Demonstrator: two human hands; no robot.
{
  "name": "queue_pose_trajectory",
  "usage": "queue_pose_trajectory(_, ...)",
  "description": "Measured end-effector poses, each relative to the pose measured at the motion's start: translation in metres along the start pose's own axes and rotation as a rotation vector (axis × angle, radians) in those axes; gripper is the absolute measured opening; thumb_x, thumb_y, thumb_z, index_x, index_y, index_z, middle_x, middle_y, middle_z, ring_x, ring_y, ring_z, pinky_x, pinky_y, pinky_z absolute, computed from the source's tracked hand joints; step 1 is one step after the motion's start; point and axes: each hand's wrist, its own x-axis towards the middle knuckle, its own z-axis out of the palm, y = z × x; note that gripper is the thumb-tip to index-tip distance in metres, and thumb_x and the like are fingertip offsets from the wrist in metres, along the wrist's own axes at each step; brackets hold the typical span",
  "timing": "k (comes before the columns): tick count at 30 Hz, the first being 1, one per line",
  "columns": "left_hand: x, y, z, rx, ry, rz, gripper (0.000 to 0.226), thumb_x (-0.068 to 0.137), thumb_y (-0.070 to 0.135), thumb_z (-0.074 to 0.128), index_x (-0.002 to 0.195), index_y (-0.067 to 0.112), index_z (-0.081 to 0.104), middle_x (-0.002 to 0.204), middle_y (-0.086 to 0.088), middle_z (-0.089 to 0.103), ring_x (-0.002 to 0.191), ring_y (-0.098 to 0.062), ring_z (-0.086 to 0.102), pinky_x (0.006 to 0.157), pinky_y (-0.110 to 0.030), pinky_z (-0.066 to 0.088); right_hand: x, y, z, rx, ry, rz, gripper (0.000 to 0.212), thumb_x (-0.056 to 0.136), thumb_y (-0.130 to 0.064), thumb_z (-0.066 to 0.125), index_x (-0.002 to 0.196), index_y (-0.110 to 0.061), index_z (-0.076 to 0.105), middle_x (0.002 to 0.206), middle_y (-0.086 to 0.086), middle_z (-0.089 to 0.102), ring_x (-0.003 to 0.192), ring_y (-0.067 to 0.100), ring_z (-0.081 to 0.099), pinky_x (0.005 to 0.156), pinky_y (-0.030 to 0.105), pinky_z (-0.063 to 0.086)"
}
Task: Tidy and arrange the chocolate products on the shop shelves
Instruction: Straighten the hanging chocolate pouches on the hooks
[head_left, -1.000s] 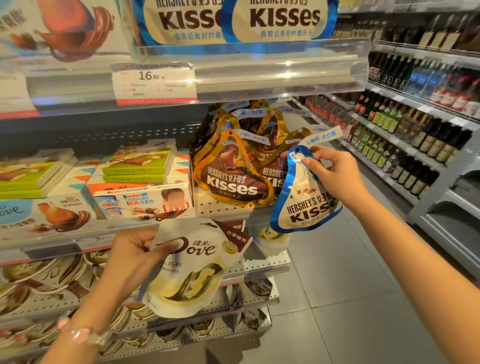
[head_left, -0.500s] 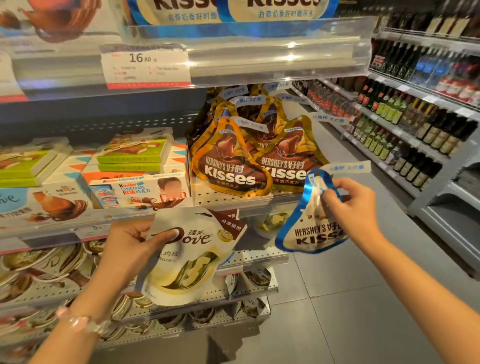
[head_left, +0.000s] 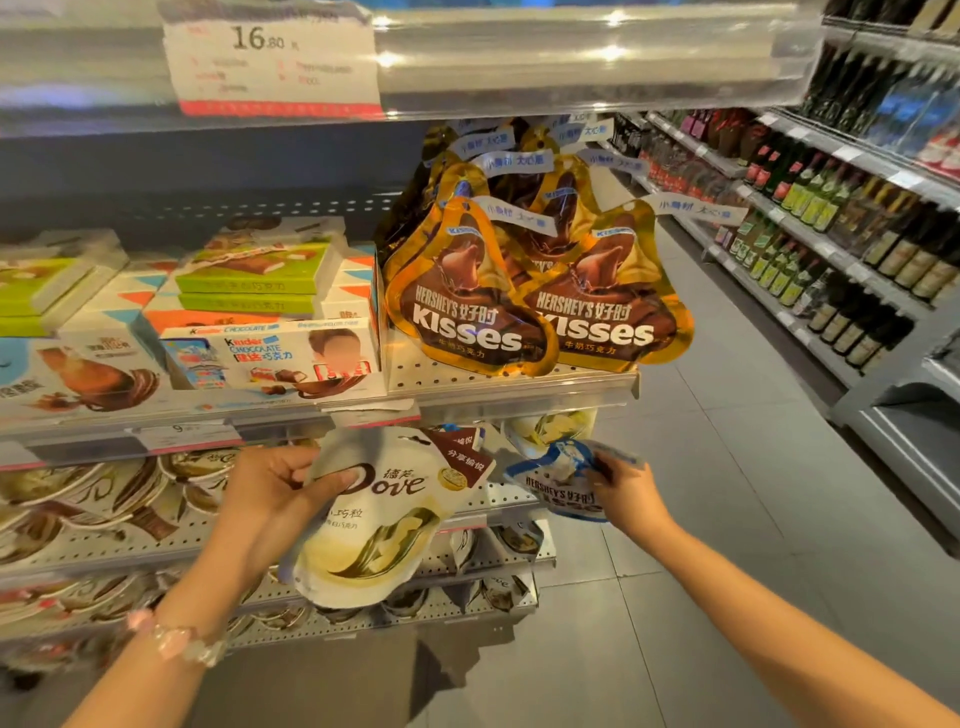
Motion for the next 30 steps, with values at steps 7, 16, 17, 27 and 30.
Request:
queue_pose_trajectory(7, 0.004, -0.022, 0.003, 0.019, 0.029, -0.064, 0.021, 0.071, -0.007, 0.072, 0.069, -0.023, 0.060, 0.066, -0.043, 0.053, 0.062, -0.021, 0.046, 0.046, -0.014, 0.037, 0.036, 0.003, 0.051, 0.208, 0.025, 0.310, 0.031, 0.093, 0.000, 0.049, 0.123, 0.001, 0.057, 0.118, 0.018, 0.062, 0.107, 0.032, 0.059, 0.089, 0.037, 0.050)
queue_pose_trajectory(16, 0.004, -0.029, 0.005, -0.043, 0.050, -0.131, 0.004, 0.071, -0.010, 0.070, 0.074, -0.009, 0.069, 0.069, -0.020, 0.064, 0.062, -0.016, 0.055, 0.051, -0.009, 0.046, 0.061, 0.009, 0.070, 0.450, 0.006, 0.399, 0.031, 0.090, 0.010, 0.045, 0.119, 0.004, 0.055, 0.120, 0.023, 0.058, 0.101, 0.027, 0.058, 0.088, 0.041, 0.051)
queue_pose_trajectory(17, 0.003, -0.029, 0.006, -0.041, 0.053, -0.133, 0.005, 0.071, -0.010, 0.070, 0.074, -0.006, 0.070, 0.069, -0.016, 0.066, 0.060, -0.015, 0.057, 0.051, -0.008, 0.046, 0.063, 0.010, 0.069, 0.446, 0.002, 0.401, 0.031, 0.091, 0.008, 0.046, 0.120, 0.002, 0.055, 0.120, 0.022, 0.058, 0.098, 0.024, 0.057, 0.085, 0.040, 0.052)
queue_pose_trajectory(27, 0.003, -0.031, 0.007, -0.089, 0.067, -0.177, 0.012, 0.070, -0.007, 0.072, 0.078, 0.003, 0.071, 0.064, 0.000, 0.072, 0.062, -0.012, 0.066, 0.060, -0.022, 0.055, 0.039, 0.021, 0.059, 0.304, -0.033, 0.349, 0.054, 0.087, -0.009, 0.063, 0.136, -0.010, 0.041, 0.137, 0.009, 0.048, 0.125, 0.024, 0.047, 0.085, 0.024, 0.044)
queue_pose_trajectory(30, 0.003, -0.031, 0.006, -0.100, 0.074, -0.184, 0.016, 0.071, -0.006, 0.071, 0.081, -0.017, 0.065, 0.074, -0.026, 0.065, 0.073, -0.024, 0.060, 0.076, -0.044, 0.053, 0.026, 0.023, 0.056, 0.212, -0.012, 0.321, 0.062, 0.085, -0.011, 0.066, 0.139, -0.010, 0.037, 0.141, 0.011, 0.045, 0.131, 0.025, 0.041, 0.096, 0.030, 0.041)
